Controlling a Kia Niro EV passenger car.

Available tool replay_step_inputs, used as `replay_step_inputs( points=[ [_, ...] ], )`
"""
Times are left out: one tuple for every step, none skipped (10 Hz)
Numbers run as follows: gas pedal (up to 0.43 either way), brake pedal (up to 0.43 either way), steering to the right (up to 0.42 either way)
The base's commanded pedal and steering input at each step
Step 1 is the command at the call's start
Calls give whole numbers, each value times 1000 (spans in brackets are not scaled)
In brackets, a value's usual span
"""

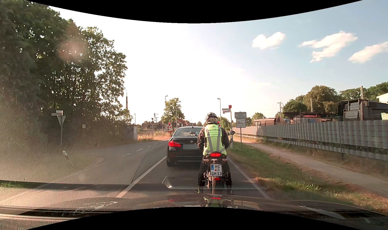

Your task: Follow the waypoints while adhering to traffic rules and regulations

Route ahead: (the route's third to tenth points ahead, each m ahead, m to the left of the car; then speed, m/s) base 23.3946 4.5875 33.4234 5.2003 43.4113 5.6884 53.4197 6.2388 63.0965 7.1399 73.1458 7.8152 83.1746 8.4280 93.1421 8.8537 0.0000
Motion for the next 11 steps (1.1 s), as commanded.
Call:
replay_step_inputs(
  points=[
    [0, 0, 6],
    [0, 0, 6],
    [0, 0, 6],
    [0, 0, 6],
    [0, 0, 6],
    [0, 0, 6],
    [0, 0, 6],
    [0, 0, 6],
    [0, 0, 6],
    [0, 0, 6],
    [0, 0, 6]
  ],
)
